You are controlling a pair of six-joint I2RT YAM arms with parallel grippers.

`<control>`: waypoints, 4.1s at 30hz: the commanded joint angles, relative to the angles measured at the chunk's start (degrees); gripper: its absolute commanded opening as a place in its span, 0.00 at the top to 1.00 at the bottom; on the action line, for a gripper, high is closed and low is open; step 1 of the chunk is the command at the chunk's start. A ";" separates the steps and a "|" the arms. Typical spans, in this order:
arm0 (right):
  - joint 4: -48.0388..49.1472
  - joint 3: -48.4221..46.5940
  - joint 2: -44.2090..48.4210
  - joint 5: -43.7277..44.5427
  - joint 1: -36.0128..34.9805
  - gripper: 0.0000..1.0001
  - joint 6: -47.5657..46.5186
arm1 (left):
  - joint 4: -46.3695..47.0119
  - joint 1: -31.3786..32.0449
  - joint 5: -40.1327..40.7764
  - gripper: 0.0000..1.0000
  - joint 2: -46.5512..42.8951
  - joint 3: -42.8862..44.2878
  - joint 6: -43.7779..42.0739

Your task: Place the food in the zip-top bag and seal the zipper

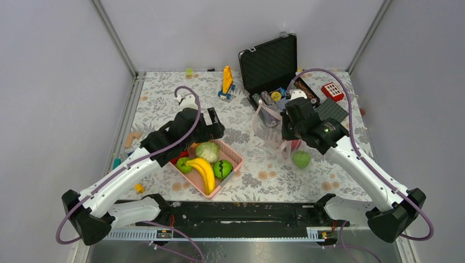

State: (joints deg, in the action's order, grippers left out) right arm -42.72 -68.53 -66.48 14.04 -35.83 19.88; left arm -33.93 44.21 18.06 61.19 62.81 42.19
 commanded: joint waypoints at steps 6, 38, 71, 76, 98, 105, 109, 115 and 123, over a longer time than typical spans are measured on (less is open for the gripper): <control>1.31 0.12 0.35 1.22 0.36 0.92 -0.36 | -2.22 -0.82 -11.08 0.01 0.60 -6.55 -0.01; 0.73 0.07 -2.49 1.11 0.34 0.91 -0.73 | -8.17 4.92 -9.14 0.15 17.75 -6.84 2.95; 0.45 0.17 -2.82 2.87 0.37 0.90 -0.82 | -12.81 7.77 -7.29 0.68 24.42 -0.68 2.13; 0.75 0.42 -1.99 3.21 0.37 0.90 -0.82 | -13.31 7.79 -6.46 0.71 20.06 0.41 1.95; 1.66 0.77 -1.35 0.63 0.38 0.90 -0.83 | -13.34 7.62 5.85 0.84 8.16 8.19 -2.89; 2.16 0.94 -1.46 -0.75 0.36 0.90 -0.81 | -4.31 7.65 3.09 0.89 5.27 11.03 -7.20; 2.26 1.02 -1.32 -1.47 0.36 0.90 -0.73 | 6.00 7.61 -1.26 0.89 3.51 10.59 -9.48; 2.48 1.18 -0.81 -1.84 0.33 0.90 -0.52 | 19.02 7.64 -9.45 0.92 5.22 10.60 -11.24; 2.68 1.33 0.11 -1.54 0.37 0.90 0.35 | 20.81 7.61 -15.00 0.94 14.95 17.10 -11.48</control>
State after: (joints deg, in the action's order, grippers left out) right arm -41.25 -67.51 -68.53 12.69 -35.81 19.79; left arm -18.28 51.68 8.16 72.31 75.75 31.83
